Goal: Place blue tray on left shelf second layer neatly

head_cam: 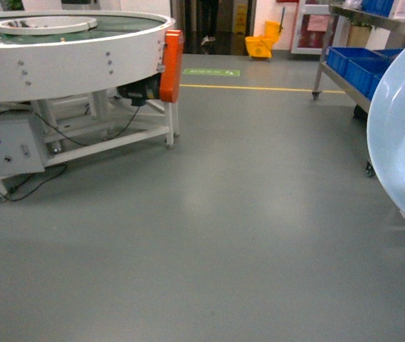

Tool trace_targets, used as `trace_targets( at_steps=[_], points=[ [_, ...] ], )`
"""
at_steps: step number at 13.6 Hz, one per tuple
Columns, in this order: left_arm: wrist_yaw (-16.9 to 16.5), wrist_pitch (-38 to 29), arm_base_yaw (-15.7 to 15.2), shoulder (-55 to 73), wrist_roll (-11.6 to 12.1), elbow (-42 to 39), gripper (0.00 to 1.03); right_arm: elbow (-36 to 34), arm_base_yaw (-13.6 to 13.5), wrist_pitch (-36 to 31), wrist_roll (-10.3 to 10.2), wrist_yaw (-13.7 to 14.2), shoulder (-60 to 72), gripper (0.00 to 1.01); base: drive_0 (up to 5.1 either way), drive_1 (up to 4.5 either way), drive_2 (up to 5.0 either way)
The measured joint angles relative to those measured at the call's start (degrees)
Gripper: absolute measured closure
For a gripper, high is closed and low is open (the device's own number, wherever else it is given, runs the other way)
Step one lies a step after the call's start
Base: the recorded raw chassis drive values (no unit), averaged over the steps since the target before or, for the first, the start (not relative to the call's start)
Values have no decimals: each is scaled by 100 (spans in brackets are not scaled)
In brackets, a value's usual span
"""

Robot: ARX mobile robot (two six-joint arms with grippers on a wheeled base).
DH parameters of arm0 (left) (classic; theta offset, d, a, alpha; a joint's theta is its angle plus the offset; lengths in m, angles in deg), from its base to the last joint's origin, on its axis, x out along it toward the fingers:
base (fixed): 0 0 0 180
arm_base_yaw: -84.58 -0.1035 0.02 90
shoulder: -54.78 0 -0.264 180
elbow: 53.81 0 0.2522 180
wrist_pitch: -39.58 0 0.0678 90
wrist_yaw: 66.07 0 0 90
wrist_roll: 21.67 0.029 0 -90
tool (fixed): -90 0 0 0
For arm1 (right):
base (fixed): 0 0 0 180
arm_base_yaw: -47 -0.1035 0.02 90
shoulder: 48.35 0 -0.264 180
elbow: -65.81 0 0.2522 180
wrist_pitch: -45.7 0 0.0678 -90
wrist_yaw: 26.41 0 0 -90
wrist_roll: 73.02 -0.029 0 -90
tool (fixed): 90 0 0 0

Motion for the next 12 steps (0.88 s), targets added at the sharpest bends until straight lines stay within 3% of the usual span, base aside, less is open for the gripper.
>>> trace_targets(
  at_steps=[12],
  points=[
    [2, 9, 0, 0, 0, 0, 5, 0, -2, -11, 0, -17, -2, 99, -161, 269, -591]
  ],
)
